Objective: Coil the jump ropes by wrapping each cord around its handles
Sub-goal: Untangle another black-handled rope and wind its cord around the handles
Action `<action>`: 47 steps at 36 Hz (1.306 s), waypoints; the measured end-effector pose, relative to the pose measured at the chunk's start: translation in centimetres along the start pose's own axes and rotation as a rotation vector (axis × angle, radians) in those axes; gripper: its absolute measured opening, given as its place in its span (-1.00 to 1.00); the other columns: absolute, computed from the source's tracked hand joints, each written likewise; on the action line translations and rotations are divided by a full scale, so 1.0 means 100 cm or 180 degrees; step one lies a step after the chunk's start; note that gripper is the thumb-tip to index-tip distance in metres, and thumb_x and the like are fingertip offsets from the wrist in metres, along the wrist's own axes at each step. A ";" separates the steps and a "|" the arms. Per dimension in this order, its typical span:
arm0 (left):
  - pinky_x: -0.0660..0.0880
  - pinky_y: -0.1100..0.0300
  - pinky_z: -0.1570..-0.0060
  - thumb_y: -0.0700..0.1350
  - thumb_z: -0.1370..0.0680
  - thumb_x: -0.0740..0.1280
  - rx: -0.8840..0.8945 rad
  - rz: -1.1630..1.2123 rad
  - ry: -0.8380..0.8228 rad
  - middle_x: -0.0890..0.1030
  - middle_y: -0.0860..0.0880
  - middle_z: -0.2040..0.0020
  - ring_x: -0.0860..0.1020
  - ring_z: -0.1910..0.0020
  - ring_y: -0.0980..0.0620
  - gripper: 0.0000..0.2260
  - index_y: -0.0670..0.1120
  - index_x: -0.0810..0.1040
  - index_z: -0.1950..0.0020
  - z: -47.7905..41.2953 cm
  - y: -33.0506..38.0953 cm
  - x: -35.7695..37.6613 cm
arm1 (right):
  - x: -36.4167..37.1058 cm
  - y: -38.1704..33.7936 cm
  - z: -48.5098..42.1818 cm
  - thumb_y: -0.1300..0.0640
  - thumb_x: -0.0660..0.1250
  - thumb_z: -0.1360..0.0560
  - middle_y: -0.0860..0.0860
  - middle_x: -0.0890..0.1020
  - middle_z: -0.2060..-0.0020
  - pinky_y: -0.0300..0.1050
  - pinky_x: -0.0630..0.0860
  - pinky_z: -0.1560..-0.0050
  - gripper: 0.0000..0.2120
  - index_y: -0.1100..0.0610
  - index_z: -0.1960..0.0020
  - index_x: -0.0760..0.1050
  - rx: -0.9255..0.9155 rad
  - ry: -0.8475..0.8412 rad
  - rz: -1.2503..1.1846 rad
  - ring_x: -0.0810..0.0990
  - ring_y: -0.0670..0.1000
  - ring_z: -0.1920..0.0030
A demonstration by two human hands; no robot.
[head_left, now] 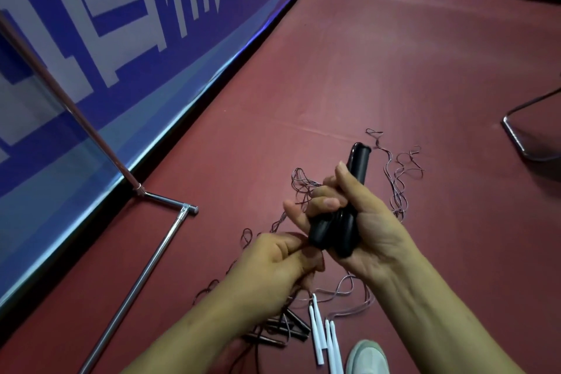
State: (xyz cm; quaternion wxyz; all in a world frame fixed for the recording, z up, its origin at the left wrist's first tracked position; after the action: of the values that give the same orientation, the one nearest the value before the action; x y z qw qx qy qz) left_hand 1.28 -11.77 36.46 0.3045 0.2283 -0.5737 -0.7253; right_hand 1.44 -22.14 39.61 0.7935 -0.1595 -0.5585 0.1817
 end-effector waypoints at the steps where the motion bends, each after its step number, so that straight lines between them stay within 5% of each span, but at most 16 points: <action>1: 0.29 0.26 0.41 -0.14 -0.63 0.37 0.0050 -0.0238 0.0068 0.53 0.00 0.39 0.36 0.46 0.10 -0.74 -0.02 0.66 0.26 -0.002 0.002 -0.005 | 0.000 0.001 0.001 0.01 0.32 -0.54 -0.09 0.27 0.47 0.22 0.64 -0.12 -0.73 0.07 0.27 0.38 0.0078 -0.0024 0.0079 0.38 -0.13 0.48; 5: 0.32 0.18 0.26 -0.01 -0.49 0.45 0.0082 -0.0708 0.0107 0.46 0.04 0.35 0.37 0.33 0.07 -0.80 -0.13 0.65 0.21 -0.006 0.007 -0.017 | -0.001 0.003 0.001 0.05 0.36 -0.54 -0.05 0.28 0.46 0.19 0.64 -0.08 -0.73 0.08 0.26 0.36 0.0191 -0.0177 0.0676 0.46 -0.01 0.43; 9: 0.44 0.14 0.28 -0.12 -0.53 0.48 0.0104 -0.1065 0.0263 0.51 0.09 0.35 0.42 0.34 0.16 -0.88 -0.11 0.65 0.18 -0.008 0.010 -0.027 | -0.001 0.002 -0.002 0.12 0.39 -0.51 0.03 0.31 0.45 0.20 0.65 -0.07 -0.83 0.20 0.14 0.46 -0.0132 -0.0119 0.1172 0.61 0.17 0.28; 16: 0.38 0.18 0.41 -0.10 -0.52 0.45 0.0110 -0.2005 0.0531 0.56 0.08 0.43 0.42 0.46 0.15 -0.80 0.02 0.57 0.30 -0.007 0.016 -0.038 | -0.002 -0.001 -0.006 0.23 0.38 -0.56 0.01 0.35 0.44 0.04 0.53 0.15 -0.95 0.21 0.03 0.54 -0.0188 0.0024 0.1955 0.54 0.16 0.26; 20: 0.41 0.25 0.38 -0.04 -0.49 0.46 0.0223 -0.2512 0.0894 0.58 0.06 0.36 0.52 0.37 0.13 -0.87 -0.04 0.58 0.21 -0.005 0.024 -0.041 | -0.001 -0.001 -0.009 0.16 0.40 -0.41 0.02 0.38 0.43 0.16 0.43 0.11 -0.79 0.24 0.00 0.55 -0.0287 -0.0052 0.2288 0.54 0.15 0.24; 25: 0.54 -0.02 0.22 -0.15 -0.50 0.32 0.0751 -0.2920 0.1258 0.60 0.02 0.23 0.59 0.21 -0.12 -0.93 -0.02 0.48 0.16 0.003 0.038 -0.037 | -0.003 0.008 -0.010 0.29 0.31 -0.60 0.06 0.43 0.37 -0.05 0.43 0.29 -0.91 0.26 0.08 0.52 -0.0472 -0.0187 0.3363 0.43 0.09 0.30; 32: 0.27 0.25 0.46 -0.05 -0.57 0.37 0.0065 -0.2067 0.1206 0.51 0.05 0.35 0.44 0.41 0.06 -0.84 -0.02 0.48 0.19 0.007 0.025 -0.027 | -0.008 -0.008 -0.006 0.28 0.29 -0.62 -0.04 0.46 0.45 -0.06 0.48 0.37 -0.93 0.17 0.05 0.47 -0.1191 0.0453 0.3069 0.60 0.11 0.34; 37: 0.47 0.16 0.42 -0.06 -0.62 0.33 -0.0156 -0.1089 0.1036 0.61 0.00 0.38 0.58 0.44 0.03 -0.82 -0.05 0.48 0.17 0.009 0.022 -0.016 | -0.004 -0.017 0.003 0.33 0.24 -0.62 0.03 0.48 0.45 -0.02 0.55 0.41 -0.90 0.19 0.04 0.45 -0.1742 0.0705 0.2832 0.62 0.11 0.41; 40: 0.44 0.21 0.52 -0.07 -0.67 0.26 -0.0322 -0.0401 0.0863 0.59 -0.09 0.44 0.61 0.50 -0.02 -0.82 -0.13 0.43 0.07 0.015 0.026 -0.003 | -0.002 -0.022 0.004 0.32 0.25 -0.62 -0.04 0.48 0.46 0.16 0.60 0.25 -0.89 0.15 0.03 0.46 -0.2076 0.0881 0.2658 0.60 0.09 0.40; 47: 0.46 0.18 0.49 -0.15 -0.65 0.28 -0.0219 -0.0223 0.0518 0.70 -0.15 0.24 0.59 0.51 -0.03 -0.89 -0.15 0.37 -0.01 0.026 0.036 0.019 | 0.002 -0.044 0.007 0.36 0.20 -0.63 0.02 0.42 0.43 0.00 0.56 0.31 -0.89 0.20 0.02 0.43 -0.2585 0.1016 0.2073 0.52 0.10 0.40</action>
State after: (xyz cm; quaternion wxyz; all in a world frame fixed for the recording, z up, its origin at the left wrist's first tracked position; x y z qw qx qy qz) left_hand -1.23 -11.85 40.58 0.3322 0.2958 -0.5134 -0.7339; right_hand 1.29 -25.88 42.03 0.6457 -0.6436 -0.3781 0.1613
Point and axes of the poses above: each hand's wrist, its own z-axis away from the middle knuckle, its own x-axis out of the palm, y = z × x, the point moved 7 cm from there along -z, towards the middle knuckle
